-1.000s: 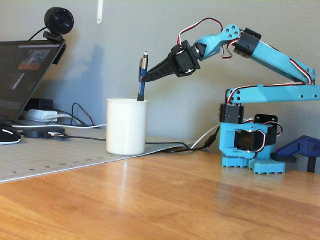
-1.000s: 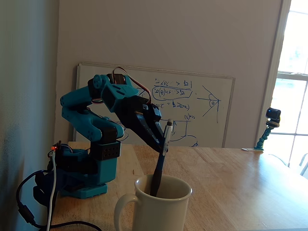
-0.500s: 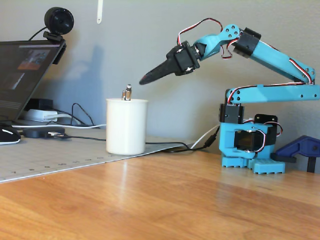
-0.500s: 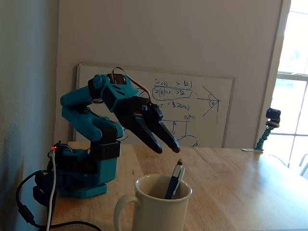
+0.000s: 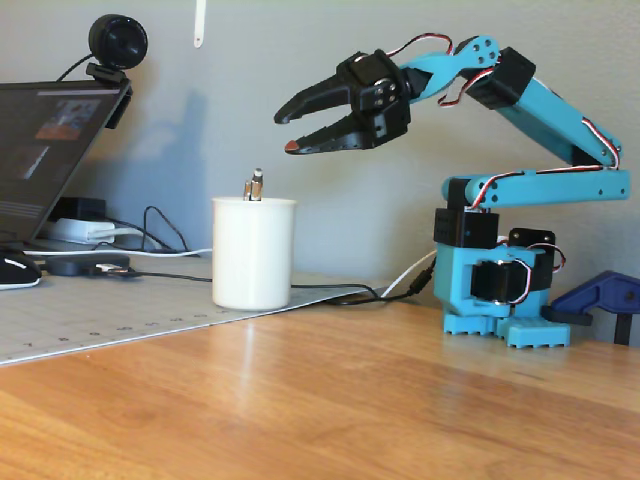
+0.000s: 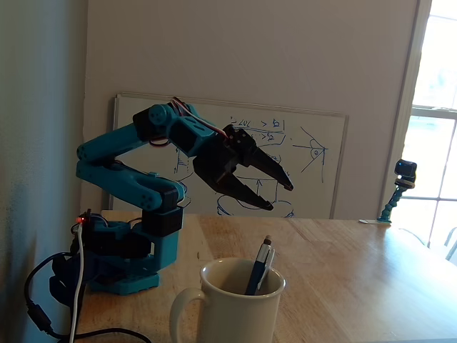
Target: Grasp a pen and put it in a mug.
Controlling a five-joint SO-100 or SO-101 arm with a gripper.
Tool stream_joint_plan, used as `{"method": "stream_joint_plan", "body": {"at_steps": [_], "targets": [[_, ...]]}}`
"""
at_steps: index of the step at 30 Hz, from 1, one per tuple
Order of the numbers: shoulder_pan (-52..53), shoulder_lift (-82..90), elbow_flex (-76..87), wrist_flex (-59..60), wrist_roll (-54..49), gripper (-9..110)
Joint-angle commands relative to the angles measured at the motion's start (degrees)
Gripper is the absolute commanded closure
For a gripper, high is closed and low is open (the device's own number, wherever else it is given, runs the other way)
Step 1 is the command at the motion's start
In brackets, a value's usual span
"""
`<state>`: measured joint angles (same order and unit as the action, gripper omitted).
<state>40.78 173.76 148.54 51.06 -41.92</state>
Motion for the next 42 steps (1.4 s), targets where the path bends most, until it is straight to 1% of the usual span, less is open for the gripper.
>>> {"method": "stream_joint_plan", "body": {"at_steps": [1,6,9,12,16,21,28,34,39,42], "targets": [[-9.3,-0.7,-4.0,0.2,15.7,90],[-19.7,-0.7,-3.6,0.3,28.8,97],[-24.3,-0.6,-1.7,0.3,33.8,99],[-29.0,-0.6,1.0,0.3,36.5,98],[-34.4,-0.5,5.9,0.3,36.8,98],[-38.1,0.3,10.9,1.1,36.3,98],[-42.4,0.9,11.5,13.1,36.9,98],[-43.4,9.9,16.8,20.5,36.9,98],[-43.4,18.2,25.0,18.9,36.9,98],[-43.4,18.4,29.1,17.4,36.9,98]]}}
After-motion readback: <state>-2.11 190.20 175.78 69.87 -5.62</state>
